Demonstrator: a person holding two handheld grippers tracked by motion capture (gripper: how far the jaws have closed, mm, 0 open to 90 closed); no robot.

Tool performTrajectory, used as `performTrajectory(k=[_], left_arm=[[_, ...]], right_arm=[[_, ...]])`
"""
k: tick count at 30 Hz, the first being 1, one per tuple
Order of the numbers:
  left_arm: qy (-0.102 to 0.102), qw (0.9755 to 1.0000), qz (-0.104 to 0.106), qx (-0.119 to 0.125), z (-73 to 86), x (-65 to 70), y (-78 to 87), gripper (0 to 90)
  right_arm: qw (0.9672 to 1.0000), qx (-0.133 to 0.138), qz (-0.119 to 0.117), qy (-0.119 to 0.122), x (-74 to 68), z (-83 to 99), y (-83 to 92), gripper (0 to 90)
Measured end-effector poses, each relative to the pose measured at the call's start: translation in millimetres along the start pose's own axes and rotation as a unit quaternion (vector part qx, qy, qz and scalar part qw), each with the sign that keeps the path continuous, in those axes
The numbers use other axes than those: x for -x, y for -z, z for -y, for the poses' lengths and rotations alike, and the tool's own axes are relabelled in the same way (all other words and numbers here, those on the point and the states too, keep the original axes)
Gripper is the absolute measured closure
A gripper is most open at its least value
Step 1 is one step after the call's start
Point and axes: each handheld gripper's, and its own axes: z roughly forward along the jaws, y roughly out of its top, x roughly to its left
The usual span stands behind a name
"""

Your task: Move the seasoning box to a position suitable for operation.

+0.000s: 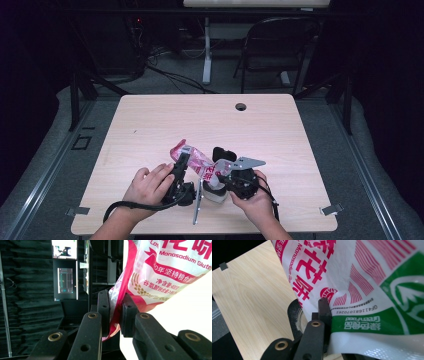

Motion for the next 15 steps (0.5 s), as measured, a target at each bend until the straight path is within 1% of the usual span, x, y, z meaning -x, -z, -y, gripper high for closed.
performTrajectory(k=[2, 5, 7, 10, 13, 15], left_arm=[[-0.002, 1.0000, -0.005, 0.003, -0.3, -0.7, 0.2, 81.3], [-0.003, 1.0000, -0.004, 0.002, -0.6, -1.5, 0.3, 81.3], [0.000, 1.0000, -0.001, 0.002, -0.6, -1.0, 0.4, 81.3], [0.000, 1.0000, -0.002, 0.003, -1.0, -1.1, 0.2, 81.3], [-0.005, 1.0000, -0.005, 0.004, -1.6, -2.1, 1.0, 81.4], [-0.001, 1.0000, -0.004, 0.004, -1.8, -1.9, 1.0, 81.4]], right_arm=[[1.0000, 0.000, 0.001, 0.000, -0.3, -0.1, 0.3, 90.0], [1.0000, 0.003, 0.000, 0.000, -1.0, 0.0, 0.2, 90.0], [1.0000, 0.003, 0.000, -0.001, -1.0, 0.0, 0.0, 90.0], [1.0000, 0.000, 0.004, 0.005, -1.4, 0.0, -0.2, 90.0], [1.0000, 0.004, 0.005, 0.006, -2.0, 0.2, -1.0, 90.0], [1.0000, 0.003, 0.006, 0.007, -2.1, 0.2, -0.9, 90.0]])
